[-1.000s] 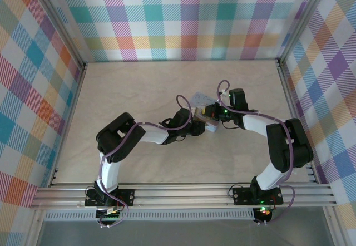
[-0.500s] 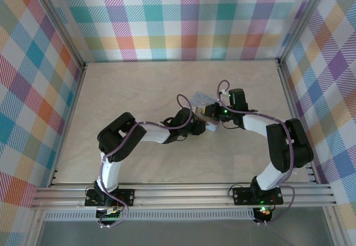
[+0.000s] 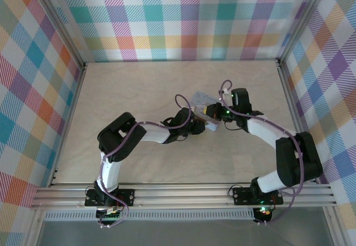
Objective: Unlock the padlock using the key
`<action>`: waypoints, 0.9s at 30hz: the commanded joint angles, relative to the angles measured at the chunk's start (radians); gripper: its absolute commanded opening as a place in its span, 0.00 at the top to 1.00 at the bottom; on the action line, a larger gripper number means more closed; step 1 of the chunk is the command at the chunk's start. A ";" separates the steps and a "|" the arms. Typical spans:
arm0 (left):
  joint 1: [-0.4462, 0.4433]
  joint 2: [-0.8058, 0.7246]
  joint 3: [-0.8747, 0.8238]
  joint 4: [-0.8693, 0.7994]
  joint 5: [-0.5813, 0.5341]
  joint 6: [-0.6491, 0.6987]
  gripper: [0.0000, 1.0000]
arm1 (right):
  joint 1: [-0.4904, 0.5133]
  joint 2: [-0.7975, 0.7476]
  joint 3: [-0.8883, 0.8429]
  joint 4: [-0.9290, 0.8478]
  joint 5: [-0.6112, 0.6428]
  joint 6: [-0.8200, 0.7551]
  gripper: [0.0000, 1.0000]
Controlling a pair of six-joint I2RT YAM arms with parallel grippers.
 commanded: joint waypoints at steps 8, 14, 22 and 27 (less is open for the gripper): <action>0.002 -0.014 -0.014 0.005 -0.032 -0.015 0.70 | 0.000 0.106 0.074 -0.096 0.033 -0.037 1.00; 0.008 -0.013 -0.022 0.031 -0.042 0.002 0.65 | 0.000 0.161 0.097 -0.144 0.067 -0.019 1.00; 0.018 0.001 -0.015 0.076 -0.033 0.013 0.62 | 0.001 0.171 0.055 -0.158 0.068 0.001 1.00; 0.020 0.019 0.003 0.078 -0.035 -0.001 0.61 | 0.001 0.161 0.044 -0.152 0.062 0.006 1.00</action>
